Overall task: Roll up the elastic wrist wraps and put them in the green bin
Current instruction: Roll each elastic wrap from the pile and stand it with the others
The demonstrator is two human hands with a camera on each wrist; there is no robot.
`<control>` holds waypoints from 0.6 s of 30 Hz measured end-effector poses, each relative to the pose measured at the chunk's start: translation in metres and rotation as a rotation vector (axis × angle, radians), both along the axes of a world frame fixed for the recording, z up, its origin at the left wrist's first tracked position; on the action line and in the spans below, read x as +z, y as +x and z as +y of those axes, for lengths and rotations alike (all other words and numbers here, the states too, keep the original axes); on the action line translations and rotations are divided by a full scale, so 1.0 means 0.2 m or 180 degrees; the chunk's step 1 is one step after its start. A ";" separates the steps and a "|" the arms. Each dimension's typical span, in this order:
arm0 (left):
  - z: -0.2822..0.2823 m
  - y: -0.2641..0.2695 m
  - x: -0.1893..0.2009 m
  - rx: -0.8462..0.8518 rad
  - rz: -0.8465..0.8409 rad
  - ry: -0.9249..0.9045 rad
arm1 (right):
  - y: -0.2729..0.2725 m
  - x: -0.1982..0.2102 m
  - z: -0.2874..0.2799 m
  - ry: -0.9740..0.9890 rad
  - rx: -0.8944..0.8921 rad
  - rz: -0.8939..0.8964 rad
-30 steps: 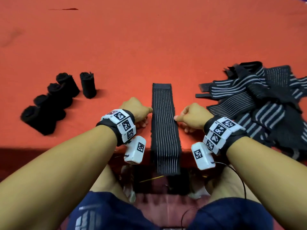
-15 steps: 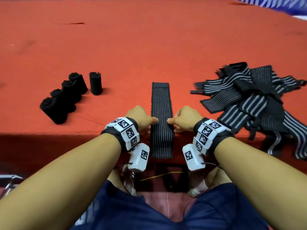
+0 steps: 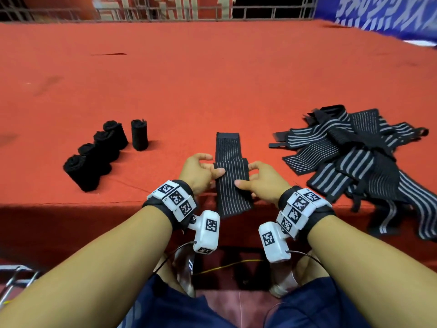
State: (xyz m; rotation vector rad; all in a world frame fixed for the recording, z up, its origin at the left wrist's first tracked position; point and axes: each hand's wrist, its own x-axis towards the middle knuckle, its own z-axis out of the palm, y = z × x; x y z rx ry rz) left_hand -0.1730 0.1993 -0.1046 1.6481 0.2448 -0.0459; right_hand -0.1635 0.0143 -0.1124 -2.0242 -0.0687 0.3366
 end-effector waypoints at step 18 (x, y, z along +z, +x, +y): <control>-0.02 0.15 -0.22 0.0107 -0.0048 -0.0098 | 0.11 -0.15 0.01 0.1026 0.0020 -0.0955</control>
